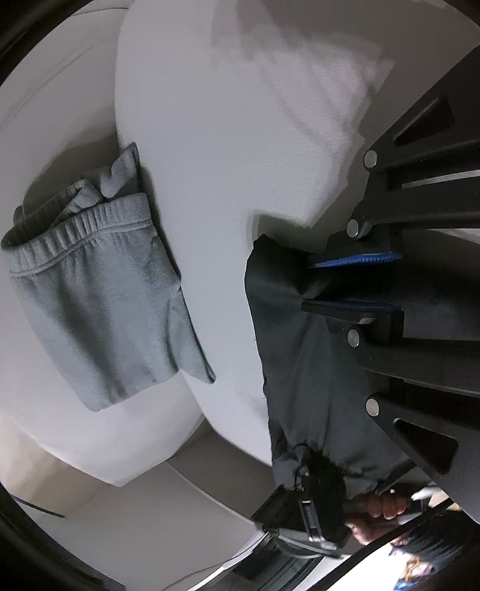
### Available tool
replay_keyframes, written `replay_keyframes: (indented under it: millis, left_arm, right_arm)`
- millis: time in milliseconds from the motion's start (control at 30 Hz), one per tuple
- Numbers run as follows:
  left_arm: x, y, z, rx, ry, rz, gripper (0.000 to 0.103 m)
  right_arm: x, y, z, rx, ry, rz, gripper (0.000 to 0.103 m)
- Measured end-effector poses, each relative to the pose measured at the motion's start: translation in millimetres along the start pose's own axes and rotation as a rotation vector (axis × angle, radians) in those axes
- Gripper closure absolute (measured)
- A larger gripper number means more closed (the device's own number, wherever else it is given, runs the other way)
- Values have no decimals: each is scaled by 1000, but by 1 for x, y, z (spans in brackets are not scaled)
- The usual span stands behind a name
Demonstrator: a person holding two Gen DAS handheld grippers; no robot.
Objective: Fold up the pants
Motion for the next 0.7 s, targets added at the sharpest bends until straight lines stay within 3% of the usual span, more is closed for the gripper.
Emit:
replay_keyframes:
  millis: [67,167,300,367,433,467,633,700]
  left_arm:
    - [5,1,1,10,-35,-26,80]
    - [17,16,2,-2,-35,-21,66]
    - [29,46,12,31,-87,0,59]
    - [28,50,26,28,-120,-38,62]
    - [28,41,41,-19,-187,-93,80]
    - [27,37,46,-38,-200,-107,83]
    - [10,29,53,-25,-184,-119,83]
    - [10,29,57,3,-223,-134,83]
  right_arm:
    - [-5,-3,-1,-9,56,49,87]
    - [-10,3,-8,-16,94,102,80]
    - [-24,47,-9,94,108,112,80]
    - [-35,65,1,112,112,67,80]
    - [-53,68,13,85,149,26,80]
    - [-64,66,23,55,189,20,80]
    - [-71,33,51,-64,261,67,85]
    - [-64,29,62,-61,272,73,88]
Point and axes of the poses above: each gripper's, at about its wrist camera, not at the fingertips, and y roughly against the way its jaws point, x to its right, z to its underside, the point moved 3 cm from there along -y, roughly the way its jaws point, and after that the axes turned 10 degrees about y, right-handed, at the moved point
